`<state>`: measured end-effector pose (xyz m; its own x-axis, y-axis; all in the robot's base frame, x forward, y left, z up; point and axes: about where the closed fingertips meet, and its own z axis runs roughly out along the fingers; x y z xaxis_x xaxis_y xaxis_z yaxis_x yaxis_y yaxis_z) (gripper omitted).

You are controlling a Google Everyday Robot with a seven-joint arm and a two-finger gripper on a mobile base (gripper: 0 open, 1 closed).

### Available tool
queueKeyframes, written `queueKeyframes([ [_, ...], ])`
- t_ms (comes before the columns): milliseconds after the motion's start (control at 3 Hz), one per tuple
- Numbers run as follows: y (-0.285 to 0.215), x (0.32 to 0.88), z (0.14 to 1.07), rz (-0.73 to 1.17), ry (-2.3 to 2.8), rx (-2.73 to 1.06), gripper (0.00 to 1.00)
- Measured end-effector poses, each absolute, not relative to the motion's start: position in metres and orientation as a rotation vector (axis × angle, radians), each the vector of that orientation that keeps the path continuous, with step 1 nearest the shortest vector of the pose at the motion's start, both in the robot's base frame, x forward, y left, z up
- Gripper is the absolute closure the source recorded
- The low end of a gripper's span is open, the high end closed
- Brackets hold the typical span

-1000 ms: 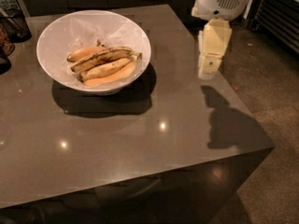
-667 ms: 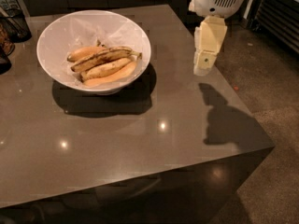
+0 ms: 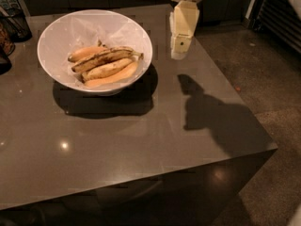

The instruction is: Pick banana from white bowl

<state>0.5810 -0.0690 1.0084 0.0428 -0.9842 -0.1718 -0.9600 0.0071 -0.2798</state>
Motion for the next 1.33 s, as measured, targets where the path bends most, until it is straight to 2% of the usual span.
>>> queueKeyframes([
  [333, -0.038, 0.602, 1.008, -0.135, 1.895, -2.09, 0.0],
  [667, -0.029, 0.606, 1.009, -0.106, 1.876, -2.037, 0.0],
  [1333, -0.01, 0.629, 0.991, 0.03, 1.931, -1.954, 0.0],
])
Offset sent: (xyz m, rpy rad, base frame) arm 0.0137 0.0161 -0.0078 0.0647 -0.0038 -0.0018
